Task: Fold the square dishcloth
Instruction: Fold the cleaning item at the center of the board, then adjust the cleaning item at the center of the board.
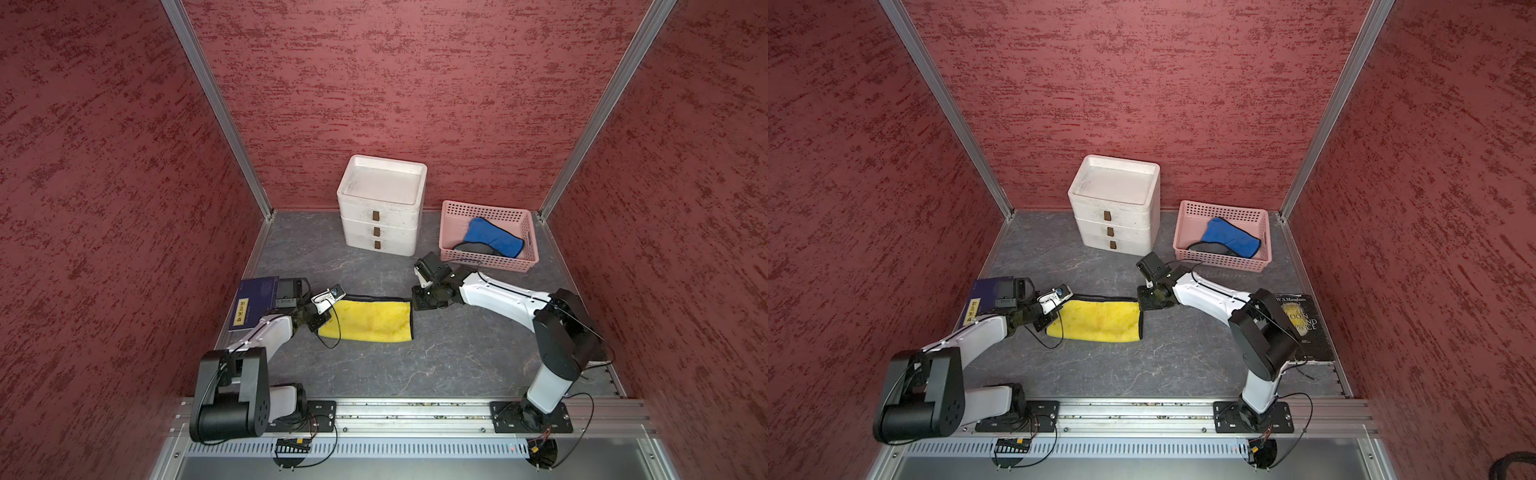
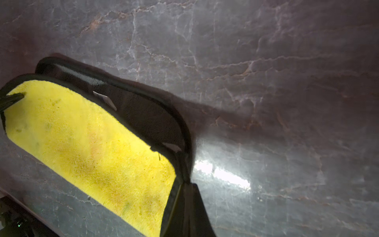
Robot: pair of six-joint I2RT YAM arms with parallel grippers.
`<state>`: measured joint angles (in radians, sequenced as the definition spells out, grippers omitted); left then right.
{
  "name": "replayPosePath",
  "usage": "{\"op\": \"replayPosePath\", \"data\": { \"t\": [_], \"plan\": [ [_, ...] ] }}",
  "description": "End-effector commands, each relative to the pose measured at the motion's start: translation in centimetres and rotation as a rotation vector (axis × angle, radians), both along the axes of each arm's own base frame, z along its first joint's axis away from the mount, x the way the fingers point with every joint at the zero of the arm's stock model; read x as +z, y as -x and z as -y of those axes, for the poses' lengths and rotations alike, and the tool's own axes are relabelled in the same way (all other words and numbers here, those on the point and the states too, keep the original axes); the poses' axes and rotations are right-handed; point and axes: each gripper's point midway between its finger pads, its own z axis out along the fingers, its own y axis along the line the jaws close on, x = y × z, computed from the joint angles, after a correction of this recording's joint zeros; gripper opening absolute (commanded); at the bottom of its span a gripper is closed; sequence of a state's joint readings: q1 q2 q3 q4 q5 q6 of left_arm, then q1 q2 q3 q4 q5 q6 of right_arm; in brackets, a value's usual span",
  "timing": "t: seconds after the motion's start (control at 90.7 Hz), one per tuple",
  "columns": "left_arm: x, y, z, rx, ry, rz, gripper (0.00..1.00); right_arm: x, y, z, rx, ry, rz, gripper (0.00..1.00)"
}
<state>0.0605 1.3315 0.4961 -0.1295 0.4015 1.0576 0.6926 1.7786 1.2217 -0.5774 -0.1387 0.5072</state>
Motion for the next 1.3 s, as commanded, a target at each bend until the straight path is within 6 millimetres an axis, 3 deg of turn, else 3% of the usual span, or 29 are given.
{"op": "replayPosePath", "data": {
  "t": [0.0, 0.077, 0.143, 0.187, 0.22, 0.264, 0.32, 0.342, 0.386, 0.419, 0.507, 0.562, 0.639, 0.727, 0.804, 0.915, 1.036, 1.124, 1.289],
  "plan": [
    [-0.2, -3.2, -0.4, 0.042, -0.068, 0.084, 0.05, -0.9, -1.8, 0.0, -0.004, -0.003, -0.004, 0.0],
    [-1.6, -4.0, -0.4, 0.049, -0.117, 0.085, 0.1, -1.8, -2.6, 0.2, -0.02, 0.007, -0.015, 0.0],
    [-2.3, -5.0, -0.8, 0.066, -0.164, 0.104, 0.14, -2.4, -3.1, 0.2, -0.025, 0.001, -0.023, 0.37],
    [-2.7, -5.6, -1.3, 0.089, -0.196, 0.115, 0.23, -2.5, -3.3, 0.2, -0.023, 0.004, -0.025, 0.65],
    [-2.8, -6.0, -1.8, 0.109, -0.219, 0.129, 0.3, -2.5, -3.4, 0.2, -0.025, 0.008, -0.023, 0.78],
    [-2.6, -6.4, -2.2, 0.128, -0.243, 0.152, 0.36, -2.1, -3.6, 0.4, -0.033, 0.018, -0.007, 0.84],
    [-2.2, -6.0, -2.5, 0.129, -0.266, 0.16, 0.44, -0.9, -3.9, 1.1, -0.049, 0.036, 0.032, 0.86],
    [-2.0, -5.5, -2.6, 0.121, -0.274, 0.153, 0.56, -0.3, -4.0, 1.3, -0.054, 0.04, 0.048, 0.86],
    [-1.6, -4.4, -2.5, 0.093, -0.282, 0.125, 0.83, 1.4, -4.2, 1.6, -0.064, 0.042, 0.093, 0.85],
    [-1.1, -3.6, -2.3, 0.076, -0.275, 0.108, 0.92, 2.6, -4.2, 1.6, -0.065, 0.035, 0.125, 0.85],
    [1.1, -1.3, -1.5, 0.039, -0.221, 0.066, 0.95, 5.7, -3.6, -0.2, -0.018, -0.016, 0.19, 0.84],
    [3.3, -0.7, -0.7, 0.027, -0.16, 0.077, 0.95, 6.3, -2.8, -2.3, 0.04, -0.052, 0.186, 0.8],
    [5.8, 0.2, 0.4, 0.019, -0.074, 0.068, 0.95, 5.2, -1.6, -5.5, 0.127, -0.096, 0.121, 0.72],
    [6.8, 0.6, 1.0, 0.02, -0.042, 0.057, 0.94, 3.7, -1.4, -7.7, 0.161, -0.132, 0.064, 0.63],
    [6.2, 0.7, 1.1, 0.023, -0.042, 0.031, 0.92, 2.0, -1.2, -8.8, 0.181, -0.17, 0.02, 0.55],
    [3.6, 1.4, 1.2, 0.012, -0.054, -0.051, 0.88, -0.8, -0.6, -9.0, 0.197, -0.166, -0.047, 0.39],
    [0.8, 1.1, 0.7, 0.028, -0.117, -0.094, 0.83, -3.0, -1.4, -6.8, 0.136, -0.146, -0.072, 0.2],
    [-0.1, 0.5, 0.5, 0.032, -0.158, -0.091, 0.82, -4.1, -1.5, -4.9, 0.098, -0.123, -0.074, 0.12],
    [-1.6, -1.1, 1.2, 0.014, -0.25, -0.051, 0.82, -6.1, 0.2, -2.4, 0.074, -0.08, -0.103, 0.01]
  ]
}}
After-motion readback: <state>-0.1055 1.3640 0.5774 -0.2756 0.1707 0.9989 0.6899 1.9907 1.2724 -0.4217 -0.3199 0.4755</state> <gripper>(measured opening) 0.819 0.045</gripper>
